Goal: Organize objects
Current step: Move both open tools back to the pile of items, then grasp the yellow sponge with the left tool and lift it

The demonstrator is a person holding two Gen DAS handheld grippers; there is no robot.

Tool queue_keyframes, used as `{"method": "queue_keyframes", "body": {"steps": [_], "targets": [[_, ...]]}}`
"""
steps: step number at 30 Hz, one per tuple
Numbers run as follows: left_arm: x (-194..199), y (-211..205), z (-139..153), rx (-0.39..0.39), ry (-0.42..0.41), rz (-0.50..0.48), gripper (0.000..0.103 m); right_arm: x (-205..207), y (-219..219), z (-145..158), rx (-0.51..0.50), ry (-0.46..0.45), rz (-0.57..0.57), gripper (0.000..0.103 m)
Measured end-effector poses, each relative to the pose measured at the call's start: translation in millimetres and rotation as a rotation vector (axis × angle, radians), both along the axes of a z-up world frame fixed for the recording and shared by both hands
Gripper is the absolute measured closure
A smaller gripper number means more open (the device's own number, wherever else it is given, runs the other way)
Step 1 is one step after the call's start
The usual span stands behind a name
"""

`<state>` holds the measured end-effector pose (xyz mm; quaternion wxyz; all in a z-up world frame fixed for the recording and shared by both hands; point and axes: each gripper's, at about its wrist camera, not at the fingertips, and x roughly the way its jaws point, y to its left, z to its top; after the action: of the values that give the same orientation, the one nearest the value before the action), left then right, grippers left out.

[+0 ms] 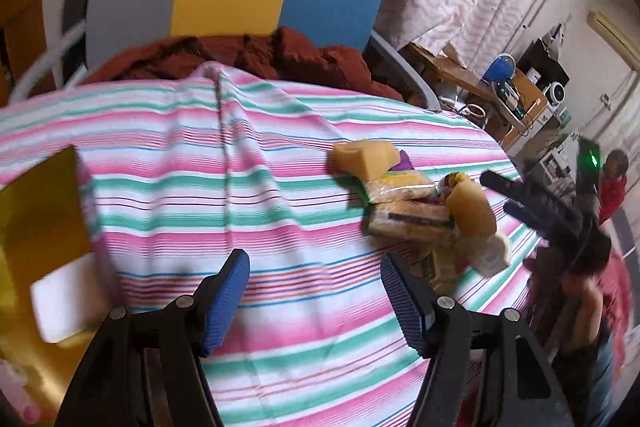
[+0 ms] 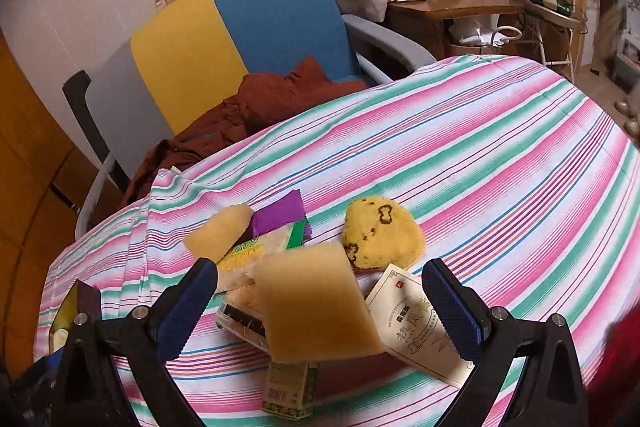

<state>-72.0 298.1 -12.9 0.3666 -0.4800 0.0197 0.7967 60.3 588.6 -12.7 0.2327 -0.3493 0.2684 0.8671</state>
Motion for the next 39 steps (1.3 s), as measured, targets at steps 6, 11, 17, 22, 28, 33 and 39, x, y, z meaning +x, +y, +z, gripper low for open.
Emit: {"method": "queue_keyframes", "body": {"steps": [6, 11, 17, 22, 28, 33, 39], "targets": [[-29.3, 41.0, -11.4, 0.020, -0.119, 0.015, 0.020, 5.9, 4.5, 0.8, -0.010, 0.020, -0.025, 0.000], [-55.4, 82.0, -19.8, 0.030, -0.200, 0.019, 0.015, 8.5, 9.7, 3.1, -0.035, 0.050, -0.034, 0.000], [-83.1, 121.8, -37.3, 0.008, -0.292, 0.031, 0.004, 9.5, 12.4, 2.3, -0.067, 0.062, -0.030, 0.000], [-100.3, 146.0, -50.1, -0.003, -0.350, 0.075, 0.002, 13.2, 18.1, 1.0, -0.105, 0.086, -0.038, 0.000], [-107.1, 171.5, -59.5, -0.064, -0.350, 0.065, 0.002, 17.1, 23.6, -0.6, -0.144, 0.108, -0.053, 0.000], [-105.0, 191.5, -77.0, -0.134, -0.364, 0.036, 0.002, 20.1, 28.3, -1.6, -0.162, 0.119, -0.071, 0.000], [-107.0, 172.4, -83.6, -0.109, -0.361, 0.022, 0.031, 23.7, 37.0, -6.9, -0.193, 0.117, -0.108, 0.000]]}}
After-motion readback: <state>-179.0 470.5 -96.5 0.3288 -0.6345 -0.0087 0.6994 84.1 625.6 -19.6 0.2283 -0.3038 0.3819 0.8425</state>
